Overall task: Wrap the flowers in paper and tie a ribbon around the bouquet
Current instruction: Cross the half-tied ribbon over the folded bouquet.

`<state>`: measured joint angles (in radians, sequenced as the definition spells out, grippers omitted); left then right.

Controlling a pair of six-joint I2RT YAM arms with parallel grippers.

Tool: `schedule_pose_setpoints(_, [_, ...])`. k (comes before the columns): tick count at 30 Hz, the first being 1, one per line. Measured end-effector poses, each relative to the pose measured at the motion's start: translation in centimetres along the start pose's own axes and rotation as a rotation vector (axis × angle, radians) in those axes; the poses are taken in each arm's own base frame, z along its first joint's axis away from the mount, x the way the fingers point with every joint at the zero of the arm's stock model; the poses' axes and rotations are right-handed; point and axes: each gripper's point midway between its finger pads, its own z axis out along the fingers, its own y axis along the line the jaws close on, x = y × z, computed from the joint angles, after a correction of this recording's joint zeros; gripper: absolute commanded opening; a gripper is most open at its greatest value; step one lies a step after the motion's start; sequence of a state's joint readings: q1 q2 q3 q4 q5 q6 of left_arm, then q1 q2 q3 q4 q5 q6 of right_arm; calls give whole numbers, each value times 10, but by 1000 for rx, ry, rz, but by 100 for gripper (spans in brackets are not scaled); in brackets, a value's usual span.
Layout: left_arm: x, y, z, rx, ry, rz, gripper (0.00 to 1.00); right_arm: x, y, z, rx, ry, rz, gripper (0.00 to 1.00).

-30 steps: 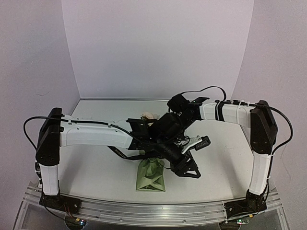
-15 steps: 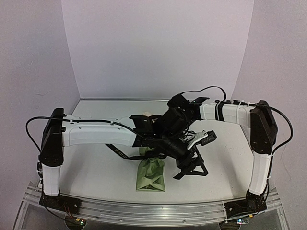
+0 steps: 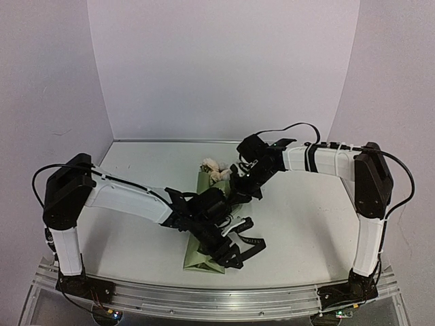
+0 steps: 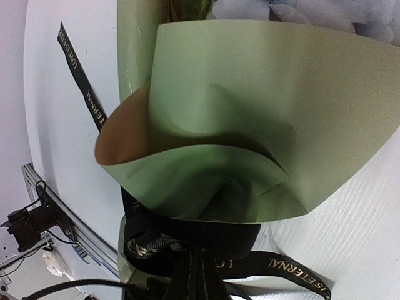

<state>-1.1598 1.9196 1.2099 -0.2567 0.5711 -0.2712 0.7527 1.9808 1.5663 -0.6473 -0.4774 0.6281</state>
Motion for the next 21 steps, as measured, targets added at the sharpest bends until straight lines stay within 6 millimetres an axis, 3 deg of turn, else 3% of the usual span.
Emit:
schedule_pose_setpoints(3, [-20, -25, -32, 14, -101, 49, 62, 1, -3, 1, 10, 1, 2, 0])
schedule_pose_setpoints(6, [-53, -53, -79, 43, -269, 115, 52, 3, -5, 2, 26, -5, -2, 0])
schedule_pose_setpoints(8, [-70, -57, -111, 41, -378, 125, 48, 6, -5, -1, 39, -16, -14, 0])
schedule_pose_setpoints(10, [-79, -45, -138, 12, -471, 114, 46, 9, -3, -7, 47, -30, -32, 0])
schedule_pose_setpoints(13, [-85, -7, -162, -55, -548, 43, 45, 13, 5, -20, 46, -56, -61, 0])
schedule_pose_setpoints(17, [-86, 32, -169, -107, -573, -28, 44, 17, 20, -35, 34, -96, -110, 0])
schedule_pose_setpoints(21, [-92, 42, -170, -77, -591, -26, 55, 21, 28, -40, 33, -109, -143, 0])
